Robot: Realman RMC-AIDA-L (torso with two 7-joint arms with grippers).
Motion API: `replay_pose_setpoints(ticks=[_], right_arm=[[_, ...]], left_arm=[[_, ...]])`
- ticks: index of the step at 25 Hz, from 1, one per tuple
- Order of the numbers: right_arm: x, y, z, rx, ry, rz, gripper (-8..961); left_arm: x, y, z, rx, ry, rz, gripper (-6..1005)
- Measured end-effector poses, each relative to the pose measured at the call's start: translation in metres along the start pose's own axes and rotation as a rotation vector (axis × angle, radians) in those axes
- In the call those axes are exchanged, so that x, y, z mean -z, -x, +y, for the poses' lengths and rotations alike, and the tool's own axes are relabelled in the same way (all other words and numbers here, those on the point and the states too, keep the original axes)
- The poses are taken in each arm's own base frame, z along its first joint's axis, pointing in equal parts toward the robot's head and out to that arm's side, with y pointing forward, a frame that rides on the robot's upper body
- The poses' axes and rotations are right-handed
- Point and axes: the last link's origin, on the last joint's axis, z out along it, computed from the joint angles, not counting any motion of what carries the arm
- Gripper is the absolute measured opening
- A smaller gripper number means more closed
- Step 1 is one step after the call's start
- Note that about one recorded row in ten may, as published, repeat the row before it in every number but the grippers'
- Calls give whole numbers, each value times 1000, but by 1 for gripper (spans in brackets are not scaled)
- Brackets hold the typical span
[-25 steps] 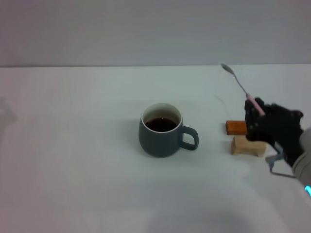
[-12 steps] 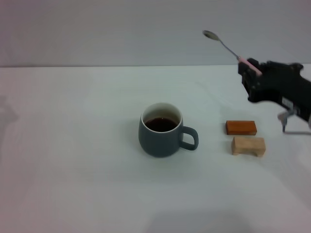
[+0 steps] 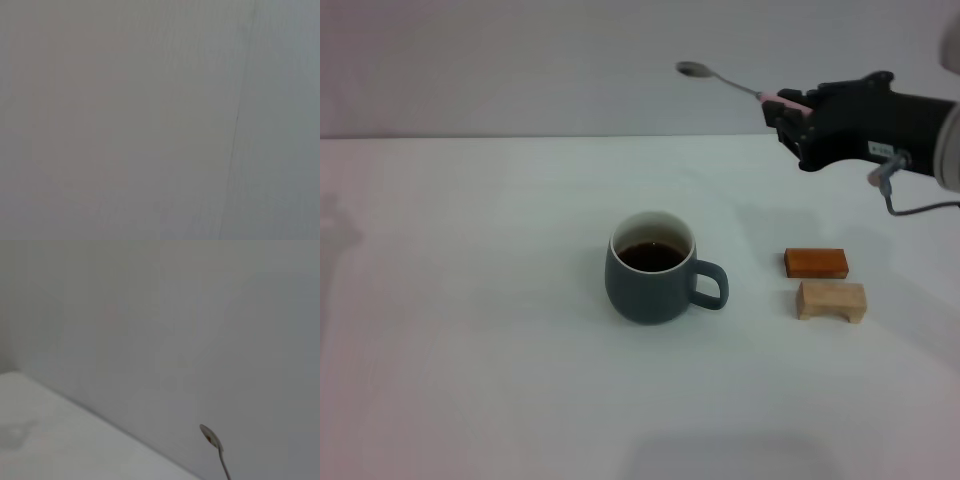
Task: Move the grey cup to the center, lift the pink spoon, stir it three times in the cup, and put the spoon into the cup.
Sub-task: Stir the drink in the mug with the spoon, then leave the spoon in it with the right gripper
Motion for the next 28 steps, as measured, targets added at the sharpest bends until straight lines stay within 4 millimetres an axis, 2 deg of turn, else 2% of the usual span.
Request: replay_pose_setpoints(ticks=[5,10,20,28], right_arm=[[-9,17,-6,53,43,97,124],[-22,31,-2,98,111,203,124],[-47,47,7,141,236,397,123],[-54,61,14,177,297,470,124]], left_arm=[[-2,-1,0,2,-2,5,-2],[-3,-2,1,5,-2,12,-2],[-6,-2,2,8,-2,15,-2],[-7,-2,3,9,-2,18,-2]])
